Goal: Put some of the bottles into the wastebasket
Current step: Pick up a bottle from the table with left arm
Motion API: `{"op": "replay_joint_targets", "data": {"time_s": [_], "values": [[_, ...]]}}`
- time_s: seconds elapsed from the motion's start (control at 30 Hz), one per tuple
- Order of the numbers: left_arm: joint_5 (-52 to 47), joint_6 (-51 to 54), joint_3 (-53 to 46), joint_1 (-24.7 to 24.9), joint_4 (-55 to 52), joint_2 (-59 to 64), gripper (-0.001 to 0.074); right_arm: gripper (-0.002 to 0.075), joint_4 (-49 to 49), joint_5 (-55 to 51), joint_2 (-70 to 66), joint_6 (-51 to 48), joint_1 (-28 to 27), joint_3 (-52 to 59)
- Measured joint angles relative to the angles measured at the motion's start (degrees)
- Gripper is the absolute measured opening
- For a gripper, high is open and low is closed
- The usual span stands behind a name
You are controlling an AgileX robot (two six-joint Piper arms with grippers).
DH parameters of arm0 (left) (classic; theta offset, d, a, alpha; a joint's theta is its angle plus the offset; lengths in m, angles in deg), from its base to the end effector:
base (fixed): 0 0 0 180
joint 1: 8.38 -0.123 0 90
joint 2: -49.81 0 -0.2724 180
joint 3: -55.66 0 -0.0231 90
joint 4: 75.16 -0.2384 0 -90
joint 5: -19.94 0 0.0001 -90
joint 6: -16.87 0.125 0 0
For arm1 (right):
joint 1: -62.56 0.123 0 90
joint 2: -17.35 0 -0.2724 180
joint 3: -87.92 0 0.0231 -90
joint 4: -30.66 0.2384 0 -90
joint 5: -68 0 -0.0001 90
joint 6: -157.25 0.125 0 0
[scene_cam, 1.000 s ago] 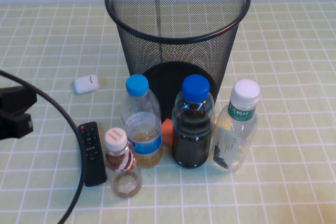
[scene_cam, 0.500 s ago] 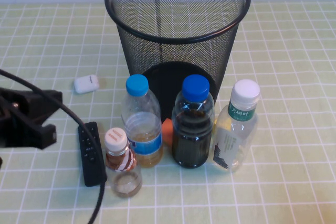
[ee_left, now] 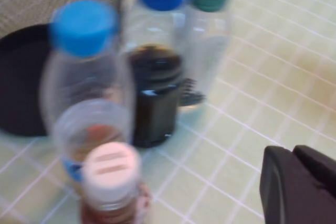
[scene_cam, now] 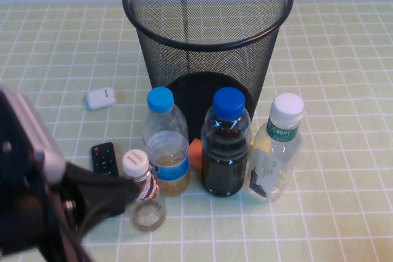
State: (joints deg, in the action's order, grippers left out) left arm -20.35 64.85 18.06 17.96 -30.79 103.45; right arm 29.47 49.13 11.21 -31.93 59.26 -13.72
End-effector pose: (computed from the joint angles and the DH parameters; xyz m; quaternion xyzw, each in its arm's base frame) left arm 0.1285 -0.1267 0.3004 0.3806 0.7710 -0.2635 0.4373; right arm 0.0856 -0.0058 0.1690 -0.0459 0.7833 -0.0761 0.6153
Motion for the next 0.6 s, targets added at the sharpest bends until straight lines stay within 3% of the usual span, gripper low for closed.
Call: {"op": "replay_joint_targets", "data": {"time_s": [0.1,0.2,0.6], "values": [[-0.10,-1.85,0.00,5.75,-2.97,-1.47,-0.0004,-0.0007,0.00,0.00,0.00,0.00,0.00,0.00],[0.00,-5.11,-0.22,8.48,-3.73,-2.40,-0.0004,-0.0007,0.00,0.00,0.00,0.00,0.00,0.00],[3.27,-5.22,-0.33,8.94,-4.30,-2.51,-0.0004,-0.0007,0.00,0.00,0.00,0.00,0.00,0.00]]}}
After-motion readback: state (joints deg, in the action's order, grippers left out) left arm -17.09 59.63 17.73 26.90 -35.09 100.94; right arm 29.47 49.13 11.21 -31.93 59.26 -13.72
